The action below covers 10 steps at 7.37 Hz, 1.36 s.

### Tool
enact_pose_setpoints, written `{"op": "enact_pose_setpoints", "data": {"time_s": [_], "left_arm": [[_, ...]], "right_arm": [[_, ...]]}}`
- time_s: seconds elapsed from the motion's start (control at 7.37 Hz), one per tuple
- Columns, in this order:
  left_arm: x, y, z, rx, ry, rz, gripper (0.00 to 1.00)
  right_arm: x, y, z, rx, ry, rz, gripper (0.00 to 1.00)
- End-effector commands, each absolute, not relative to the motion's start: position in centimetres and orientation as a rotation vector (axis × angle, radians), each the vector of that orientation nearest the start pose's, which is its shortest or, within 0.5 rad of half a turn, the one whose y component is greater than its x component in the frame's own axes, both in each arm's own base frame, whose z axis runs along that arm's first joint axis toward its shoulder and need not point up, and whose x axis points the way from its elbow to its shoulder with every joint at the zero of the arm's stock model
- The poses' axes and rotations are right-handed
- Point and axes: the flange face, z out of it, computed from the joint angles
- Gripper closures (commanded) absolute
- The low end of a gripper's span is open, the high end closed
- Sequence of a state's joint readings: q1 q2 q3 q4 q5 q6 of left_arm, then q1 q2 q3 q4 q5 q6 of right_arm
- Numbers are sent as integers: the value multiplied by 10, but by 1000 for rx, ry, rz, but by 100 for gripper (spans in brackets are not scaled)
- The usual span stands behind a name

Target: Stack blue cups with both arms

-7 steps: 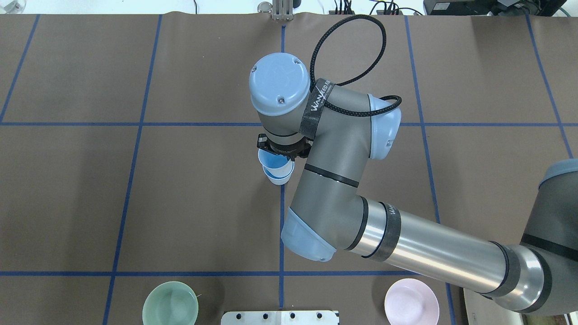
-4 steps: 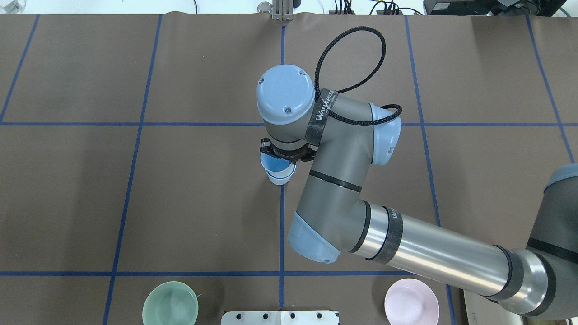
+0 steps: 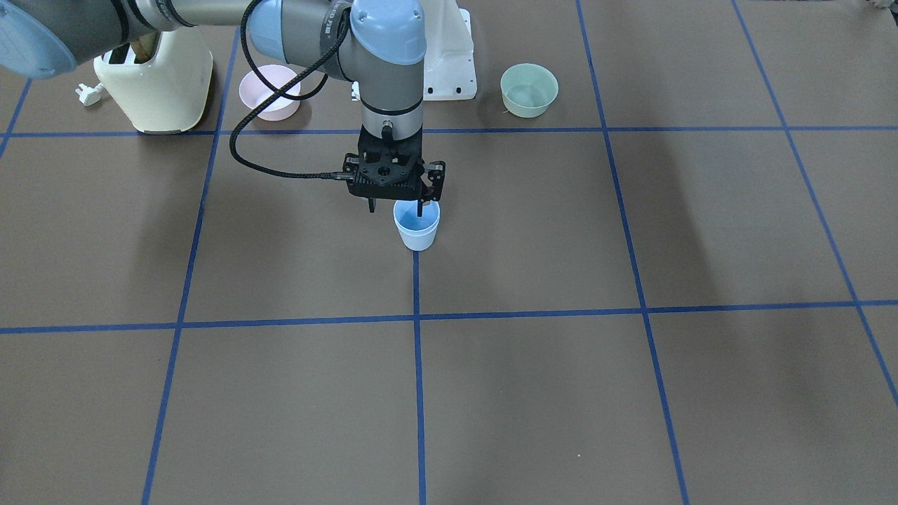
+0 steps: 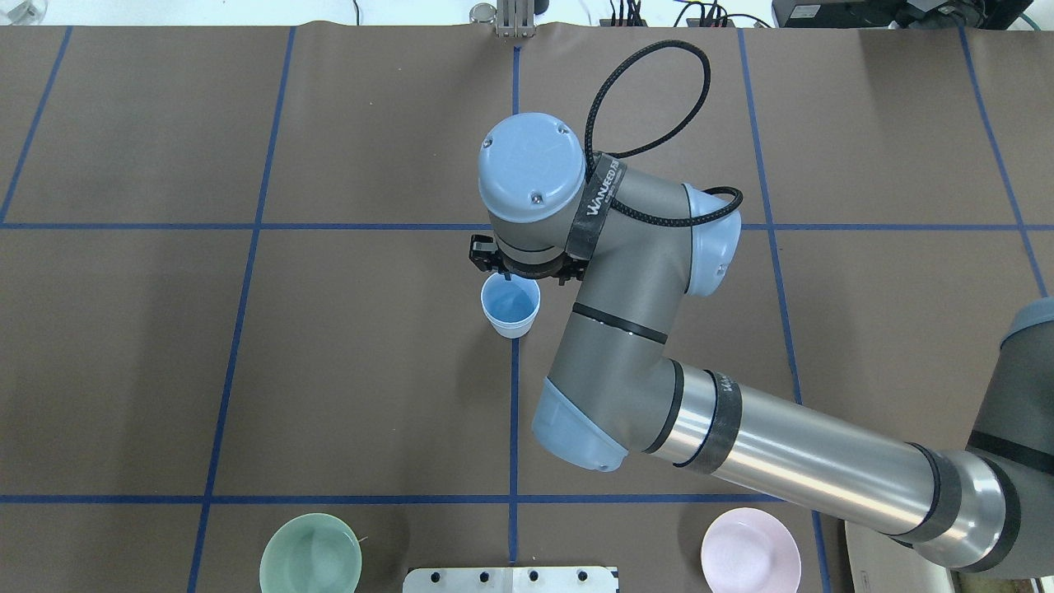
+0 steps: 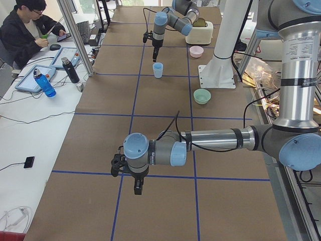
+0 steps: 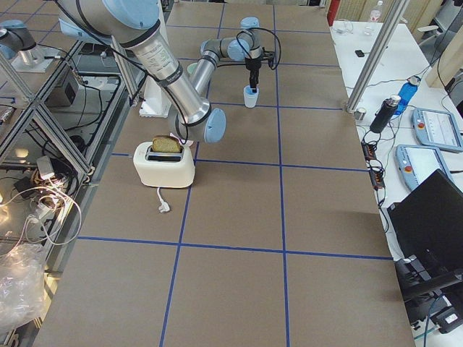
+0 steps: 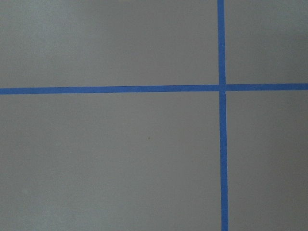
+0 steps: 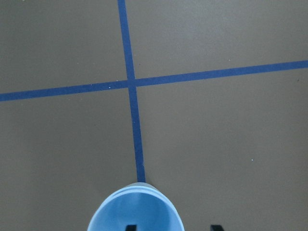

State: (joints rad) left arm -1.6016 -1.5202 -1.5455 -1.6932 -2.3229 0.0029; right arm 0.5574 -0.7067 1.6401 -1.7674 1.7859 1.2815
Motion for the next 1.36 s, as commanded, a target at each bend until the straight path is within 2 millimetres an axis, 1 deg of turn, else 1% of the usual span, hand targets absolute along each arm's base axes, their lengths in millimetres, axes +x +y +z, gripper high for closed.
{"op": "enact_pose_setpoints", "data": {"time_s": [0.0, 0.14, 0.27, 0.41, 0.54, 0.68, 0.81, 0.95, 1.09, 1.22], "left_arm": [[-80, -469, 687, 51, 751, -10, 2], [-80, -470, 684, 53, 752, -12, 2], [-79, -471, 681, 54, 752, -10, 2], [-79, -472, 669, 74, 753, -4, 2], [-78, -467, 656, 97, 753, 9, 2], [-77, -469, 643, 122, 752, 22, 2], [-76, -470, 641, 125, 752, 30, 2], [-76, -467, 643, 125, 752, 35, 2], [-76, -453, 655, 109, 752, 31, 2], [-75, -445, 656, 104, 752, 29, 2]], "right_arm": [[-460, -529, 131, 122, -779, 151, 0], [-416, -562, 148, 119, -787, 109, 0], [-363, -595, 180, 135, -771, 59, 0], [-304, -622, 224, 144, -755, -4, 0], [-242, -642, 272, 149, -741, -68, 0], [-192, -649, 318, 148, -725, -116, 0], [-144, -646, 369, 140, -696, -146, 0], [-92, -635, 424, 121, -695, -182, 0], [-44, -614, 477, 93, -711, -187, 0], [-4, -589, 522, 57, -708, -143, 0]]}}
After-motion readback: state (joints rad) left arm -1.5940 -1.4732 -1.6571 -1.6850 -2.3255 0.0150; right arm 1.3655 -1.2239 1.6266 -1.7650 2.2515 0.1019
